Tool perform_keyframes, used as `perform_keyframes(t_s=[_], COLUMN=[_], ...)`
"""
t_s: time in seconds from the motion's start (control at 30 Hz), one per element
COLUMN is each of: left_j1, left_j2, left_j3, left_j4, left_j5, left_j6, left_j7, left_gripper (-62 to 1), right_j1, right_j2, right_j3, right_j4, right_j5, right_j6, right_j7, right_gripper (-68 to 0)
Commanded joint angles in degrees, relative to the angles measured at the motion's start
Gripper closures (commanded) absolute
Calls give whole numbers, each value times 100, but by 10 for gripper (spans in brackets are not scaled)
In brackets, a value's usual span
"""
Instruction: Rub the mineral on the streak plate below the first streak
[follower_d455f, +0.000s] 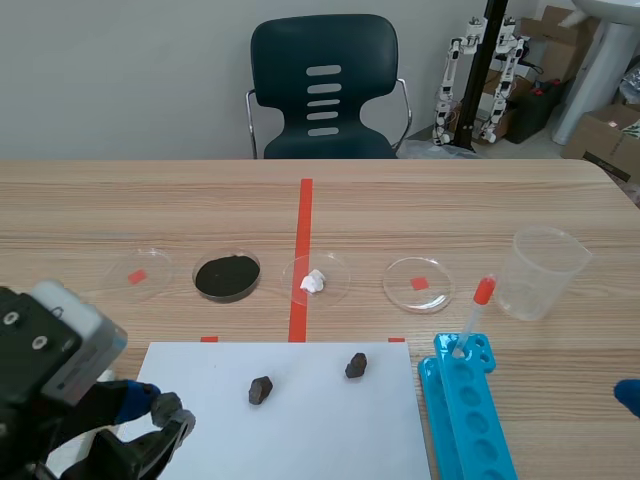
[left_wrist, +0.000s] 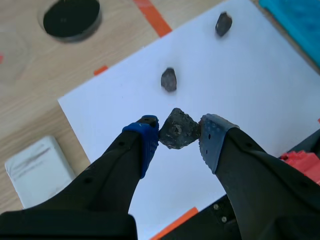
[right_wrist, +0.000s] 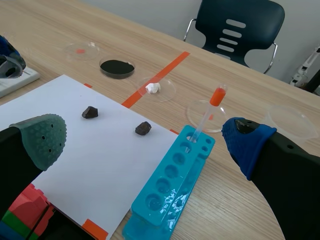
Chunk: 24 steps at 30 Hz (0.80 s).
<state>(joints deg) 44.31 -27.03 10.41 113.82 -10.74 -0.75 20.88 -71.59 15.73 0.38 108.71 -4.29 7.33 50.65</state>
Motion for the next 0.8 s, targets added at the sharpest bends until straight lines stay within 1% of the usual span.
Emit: perform_keyframes(t_s=[0.0,0.07,0.13,0.17,0.2,0.33,0.5,0.6,0.77], left_j1=[-155,-345,-525,-619,-719,-1102,-1473,-1681,-1950], left_j2=[136,232,267,275,289,334,334,334,334], left_j3=[9,-2,-44,-74,-98,-225,-428,-514,-688], left_j4=[98,98,92,68,20,-297,-811,-1062,-1270], left_j5=[-138,-216,-214,-216,-219,-238,-693,-776,-872], left_j6=[264,730,1145,1296,1375,1482,1521,1521,1521], left_j7=[396,1097,1727,2011,2277,3117,3672,3917,4033], left_gripper=[-100,-100,-100,-100,-100,-100,-100,-100,-100], right_j1=[20,20,20,20,20,20,20,20,20], right_j2=[-2,-2,-2,-2,-2,-2,-2,-2,-2], right_j3=[31,31,31,31,31,31,31,31,31], right_j4=[118,118,118,118,118,118,118,118,118], right_j5=[42,39,42,42,42,42,42,42,39], right_j6=[0,0,0,0,0,0,0,0,0], right_j7=[87,85,85,85,87,85,87,85,87], right_gripper=[-679,-679,-679,-679,-679,-679,-679,-679,-679])
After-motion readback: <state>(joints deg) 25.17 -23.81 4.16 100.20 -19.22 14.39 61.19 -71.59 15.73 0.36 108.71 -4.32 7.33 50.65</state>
